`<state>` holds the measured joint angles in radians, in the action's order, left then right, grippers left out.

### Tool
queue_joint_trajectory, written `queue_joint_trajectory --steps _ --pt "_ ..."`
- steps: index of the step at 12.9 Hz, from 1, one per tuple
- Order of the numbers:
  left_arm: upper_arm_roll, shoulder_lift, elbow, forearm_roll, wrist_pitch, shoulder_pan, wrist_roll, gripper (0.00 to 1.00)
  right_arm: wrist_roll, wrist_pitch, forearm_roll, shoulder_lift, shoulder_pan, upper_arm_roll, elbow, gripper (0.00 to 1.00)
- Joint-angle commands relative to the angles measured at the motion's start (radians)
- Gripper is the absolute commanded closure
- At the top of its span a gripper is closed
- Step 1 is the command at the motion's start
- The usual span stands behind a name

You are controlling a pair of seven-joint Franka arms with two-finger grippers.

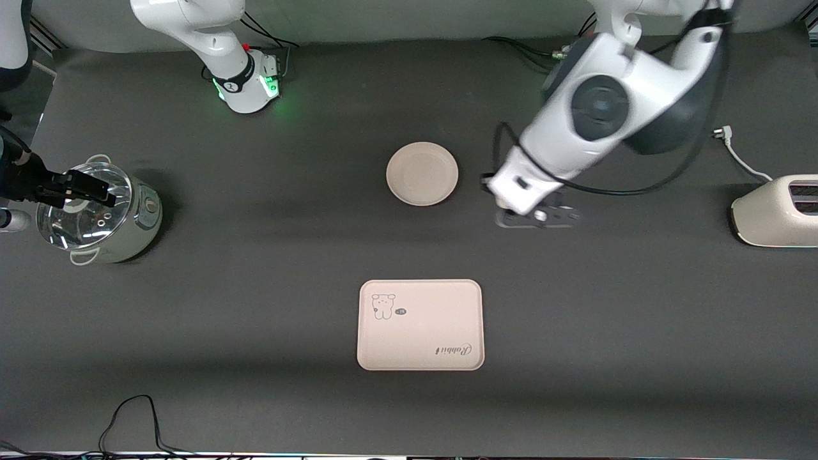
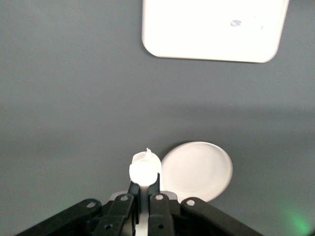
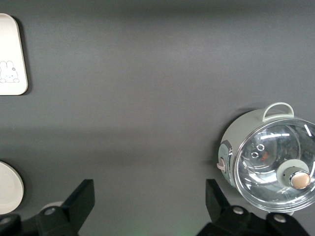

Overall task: Place bun in plate and plate on tray
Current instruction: 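Carry the bun with the left gripper over the white plate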

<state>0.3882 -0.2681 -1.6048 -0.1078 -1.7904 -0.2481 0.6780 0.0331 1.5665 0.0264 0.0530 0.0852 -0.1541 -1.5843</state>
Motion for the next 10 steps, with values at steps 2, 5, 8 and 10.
queue_joint_trajectory --steps 2,5,8,10 --pt "0.124 -0.034 -0.212 0.017 -0.293 -0.058 0.265 1.00 0.021 0.010 -0.022 -0.025 -0.001 0.002 -0.031 0.00" --pt "0.146 -0.121 -0.305 0.231 -0.449 -0.158 0.479 1.00 0.021 0.010 -0.022 -0.025 -0.001 0.001 -0.033 0.00" --pt "0.175 -0.267 -0.302 0.382 -0.535 -0.175 0.558 1.00 0.021 0.010 -0.022 -0.025 -0.001 0.002 -0.033 0.00" --pt "0.185 -0.313 -0.305 0.445 -0.563 -0.180 0.590 1.00 0.021 0.010 -0.022 -0.025 -0.001 0.001 -0.033 0.00"
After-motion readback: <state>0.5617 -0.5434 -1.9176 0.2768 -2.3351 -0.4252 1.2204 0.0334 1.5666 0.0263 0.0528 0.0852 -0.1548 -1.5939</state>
